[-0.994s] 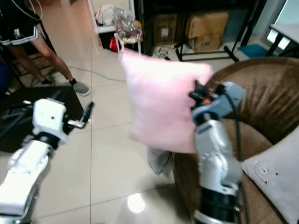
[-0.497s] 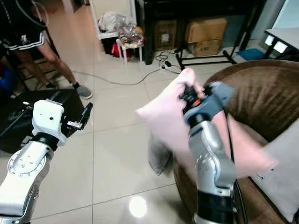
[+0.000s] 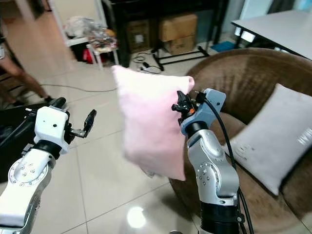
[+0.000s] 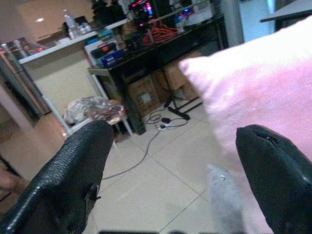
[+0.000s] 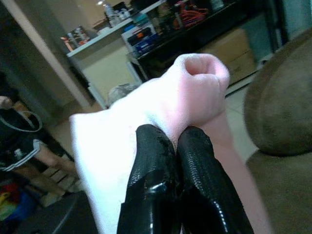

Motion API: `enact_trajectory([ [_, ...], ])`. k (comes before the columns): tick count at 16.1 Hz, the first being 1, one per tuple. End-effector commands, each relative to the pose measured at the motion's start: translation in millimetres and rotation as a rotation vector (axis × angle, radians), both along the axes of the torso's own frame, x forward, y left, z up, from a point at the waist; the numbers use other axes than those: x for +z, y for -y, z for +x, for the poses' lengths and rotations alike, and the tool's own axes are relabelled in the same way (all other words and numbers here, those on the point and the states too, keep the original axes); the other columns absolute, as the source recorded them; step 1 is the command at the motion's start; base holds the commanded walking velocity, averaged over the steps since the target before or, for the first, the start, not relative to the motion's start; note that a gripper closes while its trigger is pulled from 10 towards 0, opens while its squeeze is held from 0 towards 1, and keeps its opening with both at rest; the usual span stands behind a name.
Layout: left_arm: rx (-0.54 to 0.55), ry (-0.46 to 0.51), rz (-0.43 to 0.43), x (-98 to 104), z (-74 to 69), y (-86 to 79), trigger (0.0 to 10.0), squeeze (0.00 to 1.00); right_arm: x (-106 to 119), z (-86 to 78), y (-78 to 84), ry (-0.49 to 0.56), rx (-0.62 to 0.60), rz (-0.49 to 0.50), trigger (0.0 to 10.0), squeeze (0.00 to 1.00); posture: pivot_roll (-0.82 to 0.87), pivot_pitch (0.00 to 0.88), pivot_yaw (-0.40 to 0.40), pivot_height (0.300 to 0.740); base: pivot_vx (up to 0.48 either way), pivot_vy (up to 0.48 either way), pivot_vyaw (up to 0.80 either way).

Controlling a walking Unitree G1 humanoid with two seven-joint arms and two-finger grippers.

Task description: Move the pillow to the sofa from floor

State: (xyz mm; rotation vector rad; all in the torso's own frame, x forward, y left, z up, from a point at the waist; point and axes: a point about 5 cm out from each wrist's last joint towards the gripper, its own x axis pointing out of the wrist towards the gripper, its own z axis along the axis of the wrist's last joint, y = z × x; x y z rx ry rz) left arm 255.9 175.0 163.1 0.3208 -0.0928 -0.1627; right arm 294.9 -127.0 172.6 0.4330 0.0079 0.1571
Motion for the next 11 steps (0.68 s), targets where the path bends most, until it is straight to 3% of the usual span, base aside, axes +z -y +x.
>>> enact_trajectory([
  [1, -0.001, -0.007, 0.013, -1.1, -0.8, -1.0, 10.0, 0.0, 7.8, 0.2, -0.2, 0.031, -0.011, -0.013, 10.0, 0.0, -0.07, 0.0, 0.065, 0.74, 0.0, 0.0, -0.8],
  [11, 0.037, -0.002, 0.003, 0.6, 0.3, -3.9, 10.0, 0.0, 5.1, 5.9, 4.5, 0.011, -0.07, -0.042, 10.0, 0.0, -0.06, 0.0, 0.065, 0.74, 0.0, 0.0, -0.8],
])
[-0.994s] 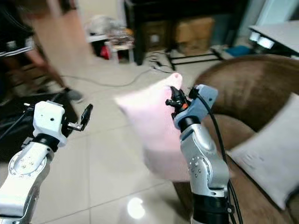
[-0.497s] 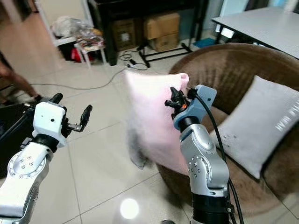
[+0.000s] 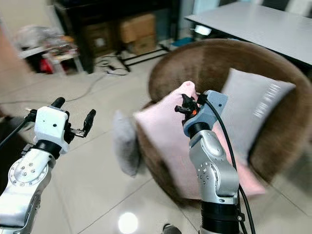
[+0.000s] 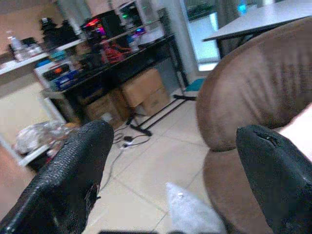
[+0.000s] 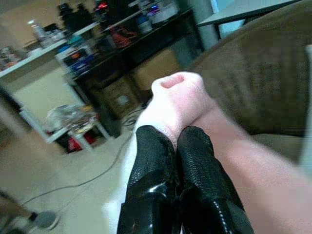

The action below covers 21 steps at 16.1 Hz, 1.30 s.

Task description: Move the pillow to the sofa from floor

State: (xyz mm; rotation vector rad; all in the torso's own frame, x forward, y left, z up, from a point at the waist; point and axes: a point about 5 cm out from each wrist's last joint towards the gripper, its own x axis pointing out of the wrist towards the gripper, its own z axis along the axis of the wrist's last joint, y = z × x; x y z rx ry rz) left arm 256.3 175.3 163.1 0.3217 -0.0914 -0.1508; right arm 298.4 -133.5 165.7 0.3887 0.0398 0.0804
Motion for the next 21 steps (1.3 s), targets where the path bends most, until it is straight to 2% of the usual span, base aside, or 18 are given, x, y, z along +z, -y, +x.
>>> enact_trajectory([
  [1, 0.023, 0.002, 0.003, 1.0, 0.0, -3.5, 10.0, 0.0, 12.1, 3.0, -2.6, 0.056, 0.002, -0.001, 10.0, 0.0, -0.06, 0.0, 0.065, 0.74, 0.0, 0.0, -0.8],
  [4, -0.014, 0.007, -0.034, 3.2, -2.2, -1.1, 10.0, 0.0, 11.8, 3.5, -4.5, 0.058, 0.01, -0.013, 10.0, 0.0, -0.06, 0.0, 0.065, 0.74, 0.0, 0.0, -0.71],
  [12, -0.028, 0.0, -0.049, 3.0, -3.1, -0.9, 10.0, 0.0, 9.4, 2.5, -6.3, 0.055, 0.036, -0.052, 10.0, 0.0, -0.06, 0.0, 0.065, 0.74, 0.0, 0.0, 0.0],
  [15, -0.033, -0.002, -0.051, 2.7, -3.5, -0.8, 10.0, 0.0, 9.2, 2.6, -6.9, 0.052, 0.04, -0.046, 10.0, 0.0, -0.06, 0.0, 0.066, 0.74, 0.0, 0.0, -0.8],
  [21, -0.048, -0.006, -0.051, 2.1, -5.3, -1.1, 10.0, 0.0, 7.8, 1.1, -9.7, 0.049, 0.056, -0.048, 10.0, 0.0, -0.06, 0.0, 0.067, 0.74, 0.242, 0.0, -0.8],
])
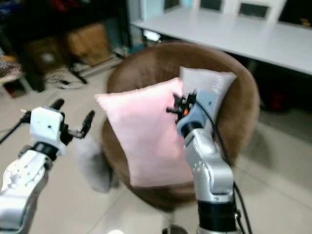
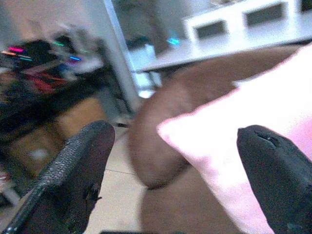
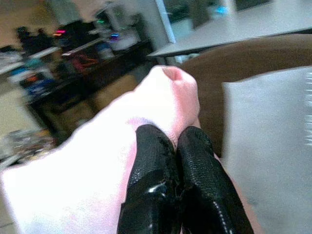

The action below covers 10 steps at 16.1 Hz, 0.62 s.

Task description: Move the pillow to the sofa from floor

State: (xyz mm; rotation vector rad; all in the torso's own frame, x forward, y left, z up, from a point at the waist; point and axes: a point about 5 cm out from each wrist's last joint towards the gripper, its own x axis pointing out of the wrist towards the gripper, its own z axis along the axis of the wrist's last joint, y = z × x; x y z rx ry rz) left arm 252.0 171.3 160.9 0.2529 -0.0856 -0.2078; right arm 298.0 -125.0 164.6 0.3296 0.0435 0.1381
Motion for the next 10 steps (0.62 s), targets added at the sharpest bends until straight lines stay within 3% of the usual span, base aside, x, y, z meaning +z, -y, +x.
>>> enact_trajectory([
  [1, 0.007, 0.014, 0.013, 4, -1.3, -5.1, 10.0, 0.0, 9, 1.4, -1.6, 0.039, 0.003, 0.008, 10.0, 0.0, -0.06, 0.0, 0.067, 0.74, 0.281, 0.0, -0.8],
  [2, 0.005, 0.014, 0.013, 4, -1.6, -5.1, 10.0, 0.0, 8, 1.2, -1.7, 0.039, 0.004, 0.005, 10.0, 0.0, -0.06, 0.0, 0.067, 0.74, 0.285, 0.0, -0.8],
  [7, 0.003, 0.012, 0.014, 4, -3.0, -5.9, 10.0, 0.0, 7, 0.8, -4.6, 0.038, 0.026, -0.008, 10.0, 0.0, -0.06, 0.0, 0.065, 0.74, 0.284, 0.0, 0.0],
  [10, 0.007, 0.006, 0.02, 2, -5.9, -6.4, 10.0, 0.0, 10, -2.0, -13.2, 0.058, 0.105, 0.003, 10.0, 0.0, -0.05, 0.0, 0.056, 0.74, 0.175, 0.0, 0.0],
])
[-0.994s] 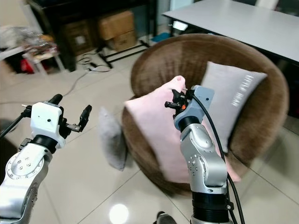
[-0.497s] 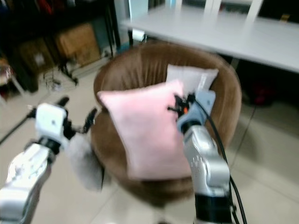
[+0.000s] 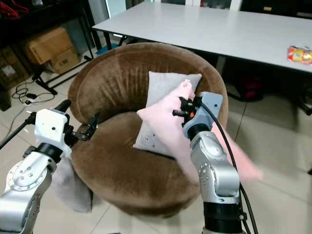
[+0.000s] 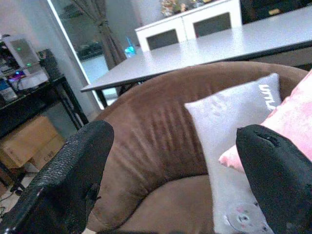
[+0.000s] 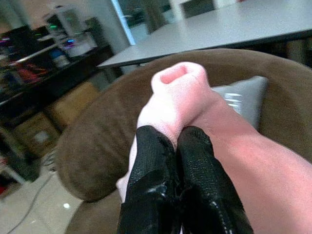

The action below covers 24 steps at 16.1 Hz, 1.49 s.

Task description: Move the pillow to the sofa from floor

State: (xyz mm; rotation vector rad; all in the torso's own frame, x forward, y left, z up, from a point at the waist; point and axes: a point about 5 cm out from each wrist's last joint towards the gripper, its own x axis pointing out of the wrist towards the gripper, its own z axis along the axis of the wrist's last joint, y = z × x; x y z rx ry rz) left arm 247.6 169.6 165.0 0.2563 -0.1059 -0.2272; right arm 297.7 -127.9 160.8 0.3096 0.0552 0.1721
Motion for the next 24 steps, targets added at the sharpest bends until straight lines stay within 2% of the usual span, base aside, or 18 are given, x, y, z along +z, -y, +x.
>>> enact_trajectory([
  [1, 0.033, -0.018, 0.021, -3, -2.9, -8.4, 10.0, 0.0, 16, -2.7, -17.9, 0.071, 0.096, 0.028, 10.0, 0.0, -0.04, 0.0, 0.051, 0.74, 0.0, 0.0, 0.0],
  [7, 0.043, -0.035, 0.034, -6, -9.1, -11.2, 10.0, 0.0, 30, -4.9, -28.2, 0.109, 0.227, 0.017, 10.0, 0.0, -0.03, 0.0, 0.031, 0.74, 0.0, 0.0, 0.0],
  [10, -0.006, -0.086, 0.066, -12, -15.8, -11.8, 10.0, 0.0, 31, -3.0, -40.7, 0.082, 0.297, -0.019, 10.0, 0.0, -0.02, 0.0, 0.026, 0.74, 0.0, 0.0, 0.0],
  [13, -0.039, -0.159, 0.098, -20, -27.2, -15.8, 10.0, 0.0, 28, 3.5, -61.0, 0.047, 0.349, -0.013, 10.0, 0.0, 0.0, 0.0, 0.013, 0.74, 0.0, 0.0, 0.0],
  [15, -0.06, -0.19, 0.115, -21, -35.1, -19.2, 10.0, 0.0, 15, 18.0, -80.5, -0.027, 0.35, -0.013, 10.0, 0.0, 0.02, 0.0, 0.004, 0.74, 0.0, 0.0, 0.0],
  [16, -0.061, -0.201, 0.121, -20, -38.9, -21.5, 10.0, 0.0, 11, 24.5, -86.1, -0.052, 0.338, -0.021, 10.0, 0.0, 0.03, 0.0, -0.001, 0.74, 0.0, 0.0, 0.0],
  [17, -0.06, -0.221, 0.132, -20, -45.0, -26.7, 10.0, 0.0, 3, 39.6, -92.1, -0.096, 0.289, -0.022, 10.0, 0.0, 0.05, 0.0, -0.007, 0.74, 0.0, 0.0, 0.0],
  [18, -0.063, -0.23, 0.137, -19, -48.6, -27.6, 10.0, 0.0, 1, 46.2, -92.3, -0.114, 0.255, -0.015, 10.0, 0.0, 0.06, 0.0, -0.009, 0.74, 0.0, 0.0, 0.0],
  [20, -0.063, -0.243, 0.143, -18, -53.8, -29.3, 10.0, 0.0, -6, 67.2, -84.9, -0.17, 0.128, 0.009, 10.0, 0.0, 0.08, 0.0, -0.016, 0.74, 0.0, 0.0, 0.0],
  [21, -0.065, -0.251, 0.146, -17, -55.3, -29.7, 10.0, 0.0, -10, 77.7, -76.0, -0.202, 0.05, 0.008, 10.0, 0.0, 0.08, 0.0, -0.016, 0.74, 0.0, 0.0, 0.0],
  [22, -0.075, -0.264, 0.149, -16, -57.5, -29.9, 10.0, 0.0, -13, 86.8, -65.5, -0.214, -0.041, -0.063, 10.0, 0.0, 0.08, 0.0, -0.015, 0.74, 0.0, 0.0, 0.0],
  [24, -0.082, -0.272, 0.15, -17, -59.9, -28.1, 10.0, 0.0, -15, 91.8, -55.7, -0.231, -0.119, -0.098, 10.0, 0.0, 0.09, 0.0, -0.017, 0.74, 0.0, 0.0, 0.0],
])
